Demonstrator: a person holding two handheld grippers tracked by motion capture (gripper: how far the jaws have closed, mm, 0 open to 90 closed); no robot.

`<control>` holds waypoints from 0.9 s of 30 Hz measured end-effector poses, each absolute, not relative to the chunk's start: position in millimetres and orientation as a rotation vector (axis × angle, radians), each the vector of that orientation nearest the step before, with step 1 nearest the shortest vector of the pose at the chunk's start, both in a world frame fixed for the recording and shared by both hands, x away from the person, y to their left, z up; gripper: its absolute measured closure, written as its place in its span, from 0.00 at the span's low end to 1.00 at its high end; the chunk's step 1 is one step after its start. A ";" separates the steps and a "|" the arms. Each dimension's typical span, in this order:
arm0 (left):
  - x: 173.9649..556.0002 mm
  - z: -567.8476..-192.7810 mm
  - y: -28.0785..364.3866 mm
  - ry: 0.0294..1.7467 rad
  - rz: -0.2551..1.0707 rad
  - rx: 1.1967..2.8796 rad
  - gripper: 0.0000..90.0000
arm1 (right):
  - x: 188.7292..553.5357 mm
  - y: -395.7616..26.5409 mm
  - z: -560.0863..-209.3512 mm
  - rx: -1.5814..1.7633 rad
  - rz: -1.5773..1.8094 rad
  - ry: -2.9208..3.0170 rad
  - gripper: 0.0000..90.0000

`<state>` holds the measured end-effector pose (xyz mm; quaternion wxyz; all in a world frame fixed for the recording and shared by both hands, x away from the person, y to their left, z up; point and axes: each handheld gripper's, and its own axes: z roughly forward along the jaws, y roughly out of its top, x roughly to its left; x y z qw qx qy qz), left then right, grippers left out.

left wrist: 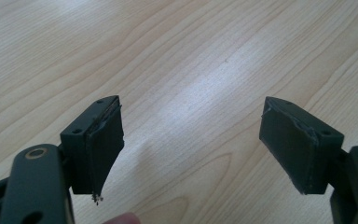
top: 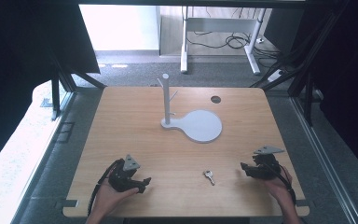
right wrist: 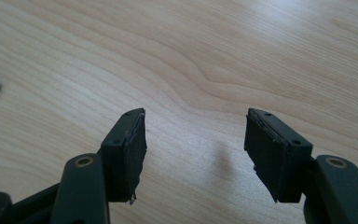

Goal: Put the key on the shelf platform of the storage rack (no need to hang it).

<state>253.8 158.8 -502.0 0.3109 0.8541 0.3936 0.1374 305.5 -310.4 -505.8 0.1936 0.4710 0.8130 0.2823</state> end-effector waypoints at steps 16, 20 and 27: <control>256.7 -500.5 160.1 1.033 0.355 2.253 0.24 | 317.5 -256.8 -441.6 1.109 0.696 2.548 0.50; 256.5 -501.0 159.3 1.029 0.354 2.257 0.24 | 323.3 -242.9 -432.4 1.069 0.680 2.594 0.52; 256.0 -501.6 157.6 1.026 0.352 2.262 0.24 | 330.7 -223.5 -429.1 1.025 0.653 2.652 0.54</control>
